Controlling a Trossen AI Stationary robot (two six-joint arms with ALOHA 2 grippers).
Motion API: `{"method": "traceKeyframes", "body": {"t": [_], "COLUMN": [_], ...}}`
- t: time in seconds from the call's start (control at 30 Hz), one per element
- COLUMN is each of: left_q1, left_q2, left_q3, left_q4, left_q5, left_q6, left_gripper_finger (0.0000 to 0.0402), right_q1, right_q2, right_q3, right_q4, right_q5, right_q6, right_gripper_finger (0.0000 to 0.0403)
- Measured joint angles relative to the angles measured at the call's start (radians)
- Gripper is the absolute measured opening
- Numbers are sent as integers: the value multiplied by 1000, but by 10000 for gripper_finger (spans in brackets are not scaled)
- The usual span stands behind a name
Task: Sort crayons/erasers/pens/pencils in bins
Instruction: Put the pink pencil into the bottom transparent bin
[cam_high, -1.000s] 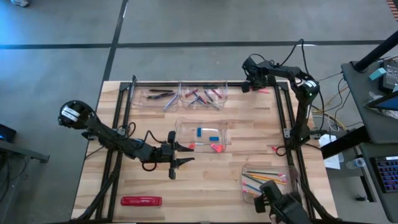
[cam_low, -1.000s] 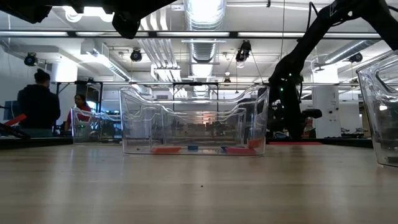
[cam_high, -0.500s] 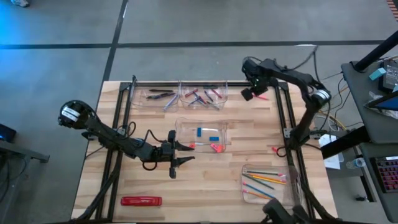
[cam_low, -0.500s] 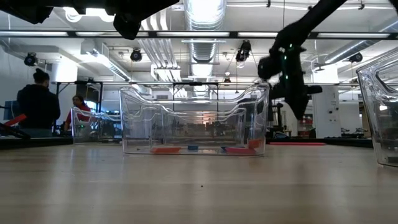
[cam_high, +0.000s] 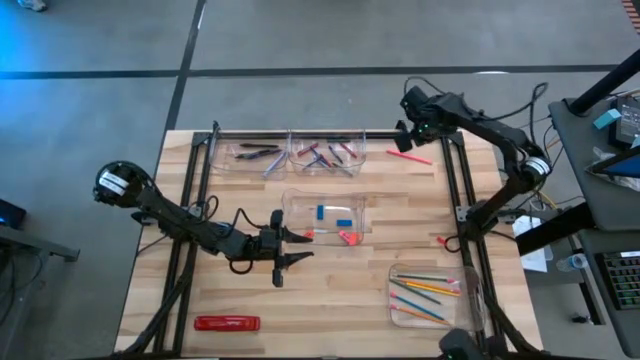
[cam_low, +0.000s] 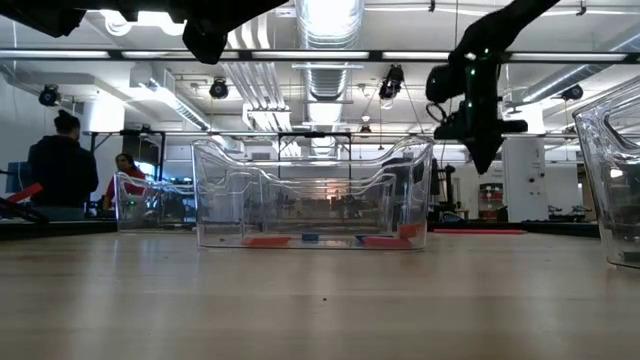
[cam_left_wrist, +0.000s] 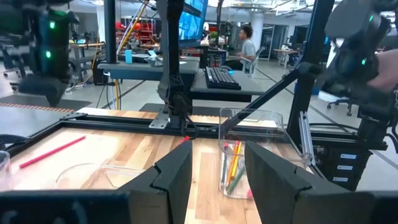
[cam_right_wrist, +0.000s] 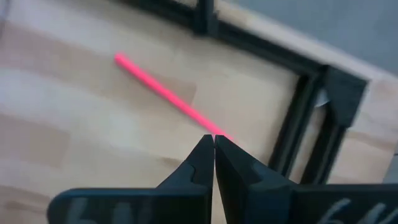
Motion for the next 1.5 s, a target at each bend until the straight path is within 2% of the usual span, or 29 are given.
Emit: {"method": "traceKeyframes", "body": {"t": [0.17, 0.57, 1.17, 1.37, 1.5], "left_q1": [0, 0, 3, 6, 7], "left_q2": [0, 0, 0, 0, 0], "left_q3": [0, -5, -6, -6, -6], "left_q4": [0, 0, -1, -1, -1], "left_q5": [1, 1, 1, 1, 0], "left_q6": [-1, 0, 1, 1, 2], "left_gripper_finger": [132, 132, 132, 132, 132], "right_q1": [1, -7, -57, -43, 8], "right_q2": [91, 291, 403, 424, 396], "right_q3": [-46, -35, 13, 16, 11], "right_q4": [5, 41, 35, -24, -64], "right_q5": [-4, -3, 47, 11, -23], "right_q6": [-21, -47, -72, -140, -162], "right_gripper_finger": [9, 9, 9, 8, 9]}}
